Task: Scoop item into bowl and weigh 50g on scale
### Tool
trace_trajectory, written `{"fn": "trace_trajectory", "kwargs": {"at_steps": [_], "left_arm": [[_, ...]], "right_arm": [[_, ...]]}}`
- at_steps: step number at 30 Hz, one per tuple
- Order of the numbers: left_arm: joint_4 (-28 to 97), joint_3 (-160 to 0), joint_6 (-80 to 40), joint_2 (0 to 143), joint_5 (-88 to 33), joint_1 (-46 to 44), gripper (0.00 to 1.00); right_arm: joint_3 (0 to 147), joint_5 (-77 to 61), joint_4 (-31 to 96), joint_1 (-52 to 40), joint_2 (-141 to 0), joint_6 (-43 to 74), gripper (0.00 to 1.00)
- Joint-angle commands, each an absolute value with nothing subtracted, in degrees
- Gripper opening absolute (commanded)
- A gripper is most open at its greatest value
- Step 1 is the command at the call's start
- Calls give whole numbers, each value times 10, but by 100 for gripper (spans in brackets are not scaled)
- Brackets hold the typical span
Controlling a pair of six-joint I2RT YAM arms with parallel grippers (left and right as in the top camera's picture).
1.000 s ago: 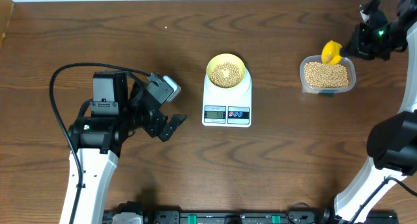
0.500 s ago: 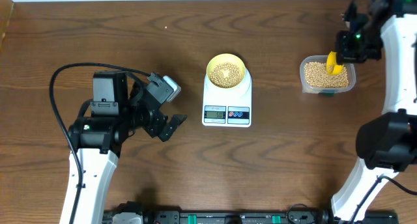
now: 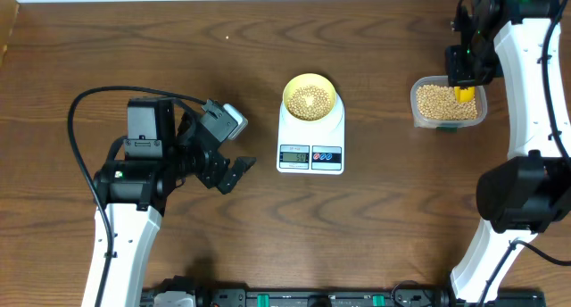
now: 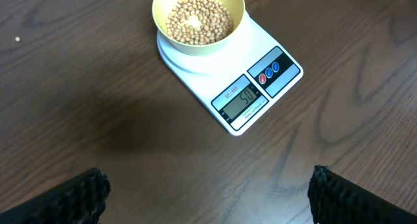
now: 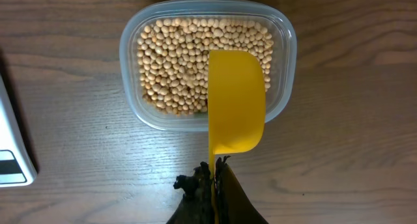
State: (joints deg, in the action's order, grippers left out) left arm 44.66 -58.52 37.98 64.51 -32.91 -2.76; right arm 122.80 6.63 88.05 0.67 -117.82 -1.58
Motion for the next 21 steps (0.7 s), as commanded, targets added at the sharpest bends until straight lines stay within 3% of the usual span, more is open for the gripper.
{"fn": "trace_trajectory", "kwargs": {"at_steps": [1,21], "left_arm": [[448,-582,388,647,-336,-25,100],[448,-582,388,647,-336,-25,99]], "right_arm": [[1221,67,882,2,-1174,2,1],[1106,-86,803,-15,-1174,4,1]]}}
